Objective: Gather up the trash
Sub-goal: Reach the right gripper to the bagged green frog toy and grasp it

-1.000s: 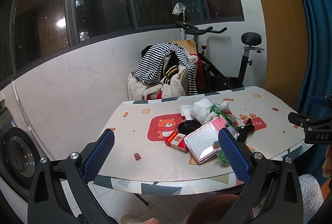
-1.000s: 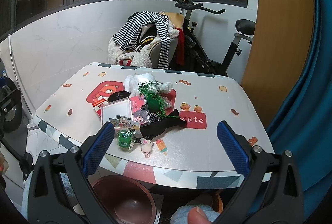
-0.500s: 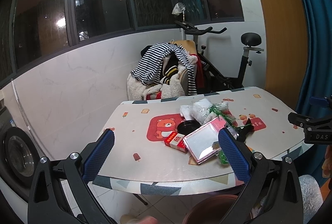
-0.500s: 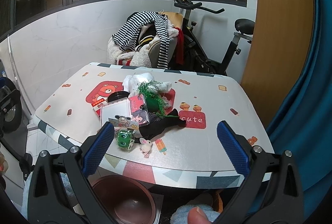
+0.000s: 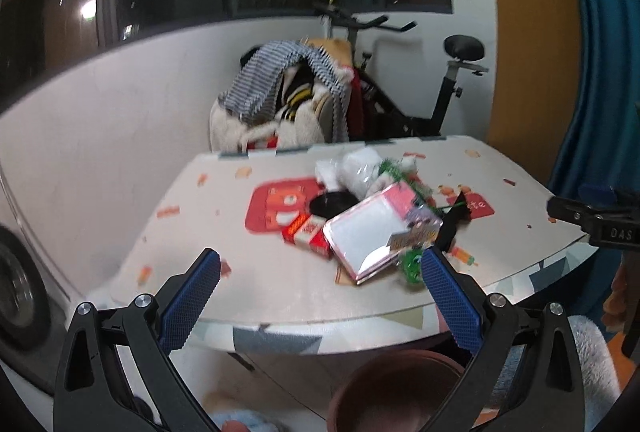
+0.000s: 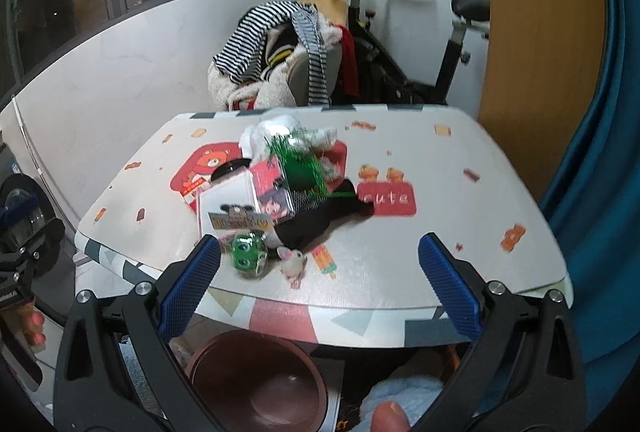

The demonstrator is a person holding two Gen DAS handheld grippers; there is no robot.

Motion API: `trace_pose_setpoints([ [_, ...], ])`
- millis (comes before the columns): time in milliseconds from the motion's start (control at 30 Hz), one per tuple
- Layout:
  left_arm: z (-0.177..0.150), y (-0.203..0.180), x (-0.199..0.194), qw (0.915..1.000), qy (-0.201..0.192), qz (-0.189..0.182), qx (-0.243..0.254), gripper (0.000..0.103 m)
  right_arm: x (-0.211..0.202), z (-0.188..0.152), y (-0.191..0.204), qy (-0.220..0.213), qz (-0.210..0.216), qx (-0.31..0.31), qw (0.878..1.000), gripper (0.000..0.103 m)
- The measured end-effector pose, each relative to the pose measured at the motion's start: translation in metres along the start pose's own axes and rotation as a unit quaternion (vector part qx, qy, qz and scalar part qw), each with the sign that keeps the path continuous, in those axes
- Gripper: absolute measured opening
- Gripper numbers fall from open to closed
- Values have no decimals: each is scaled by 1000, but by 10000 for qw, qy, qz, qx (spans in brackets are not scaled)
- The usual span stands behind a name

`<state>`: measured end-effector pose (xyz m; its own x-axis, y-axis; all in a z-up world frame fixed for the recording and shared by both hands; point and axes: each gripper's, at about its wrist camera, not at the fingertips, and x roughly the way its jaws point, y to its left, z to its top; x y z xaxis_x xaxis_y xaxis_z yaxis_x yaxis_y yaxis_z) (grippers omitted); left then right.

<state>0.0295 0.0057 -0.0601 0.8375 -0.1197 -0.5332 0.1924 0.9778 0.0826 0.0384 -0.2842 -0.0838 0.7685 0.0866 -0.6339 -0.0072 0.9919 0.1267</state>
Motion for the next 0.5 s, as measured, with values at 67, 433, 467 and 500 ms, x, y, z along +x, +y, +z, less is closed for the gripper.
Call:
trace_pose_setpoints([
  [67, -4, 5, 7, 10000, 63, 36, -55, 98, 9, -4, -2, 132, 30, 22, 9999, 97],
  [433, -30, 15, 62, 9984, 550, 73, -127, 98, 56, -22, 0, 603, 280, 26, 9978, 98],
  [467, -33, 18, 67, 9981, 588, 96, -151, 98, 61, -24, 0, 619, 263, 12, 9977, 98],
  [500, -35, 22, 71, 9978, 630, 101, -200, 98, 67, -27, 0, 667, 254, 15, 9975, 98],
])
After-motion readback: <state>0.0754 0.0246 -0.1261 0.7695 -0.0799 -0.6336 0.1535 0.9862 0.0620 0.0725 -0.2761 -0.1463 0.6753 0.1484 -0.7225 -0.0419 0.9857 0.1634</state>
